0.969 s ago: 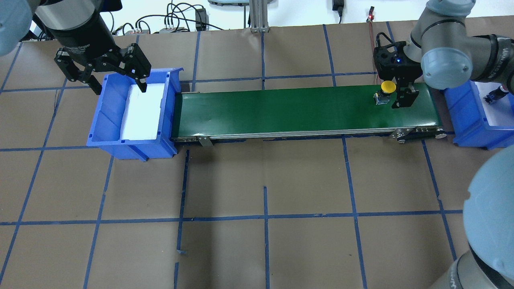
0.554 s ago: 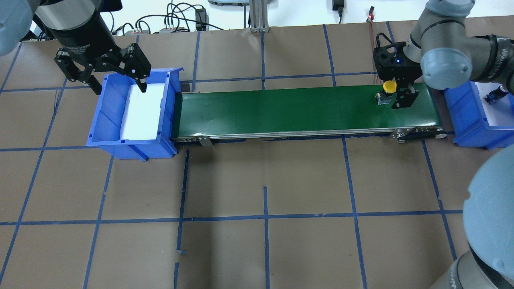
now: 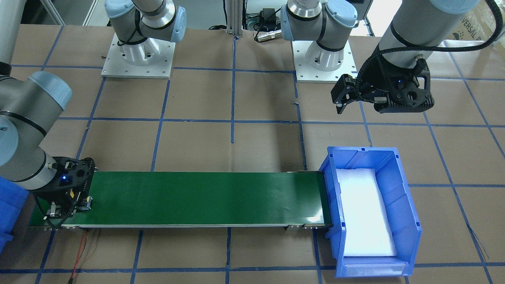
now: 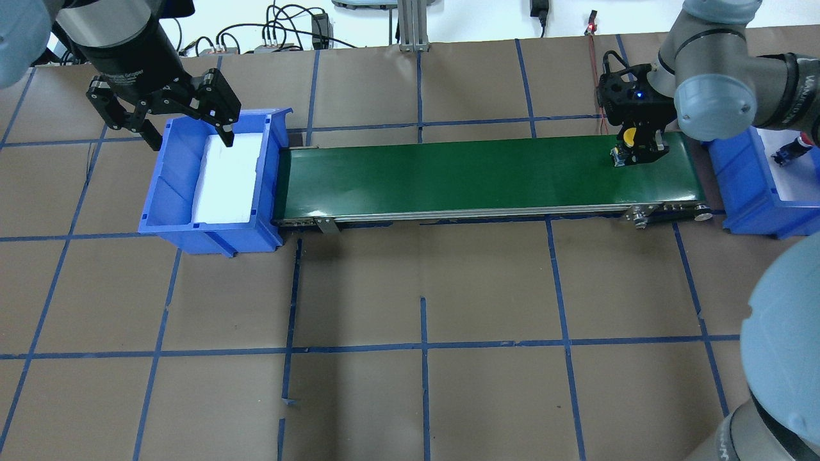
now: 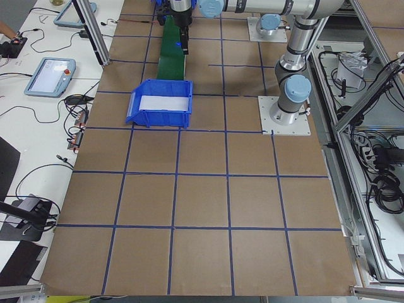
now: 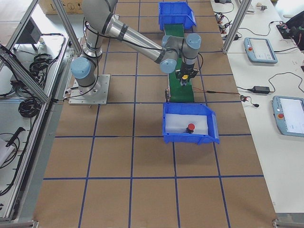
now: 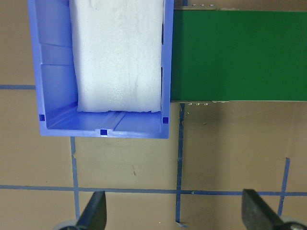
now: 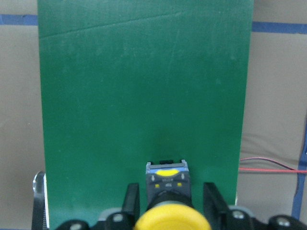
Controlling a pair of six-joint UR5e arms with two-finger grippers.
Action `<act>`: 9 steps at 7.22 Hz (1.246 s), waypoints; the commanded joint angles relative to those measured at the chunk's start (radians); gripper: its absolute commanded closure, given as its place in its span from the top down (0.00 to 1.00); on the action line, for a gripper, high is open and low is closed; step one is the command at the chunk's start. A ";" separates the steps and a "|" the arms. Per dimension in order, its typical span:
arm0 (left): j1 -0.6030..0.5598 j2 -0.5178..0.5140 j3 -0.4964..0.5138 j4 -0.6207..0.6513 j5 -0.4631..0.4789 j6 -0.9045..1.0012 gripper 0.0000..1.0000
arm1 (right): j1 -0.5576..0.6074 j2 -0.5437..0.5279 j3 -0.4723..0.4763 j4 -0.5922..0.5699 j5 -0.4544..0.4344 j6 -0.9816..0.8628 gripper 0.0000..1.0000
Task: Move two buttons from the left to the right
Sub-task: 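Lower the right gripper and grasp the yellow button on the belt, then lift the yellow button and carry it into the far blue bin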
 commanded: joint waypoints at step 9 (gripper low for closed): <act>0.000 0.001 0.000 0.000 -0.001 0.001 1.00 | -0.466 0.069 -0.100 0.078 0.051 -0.450 0.13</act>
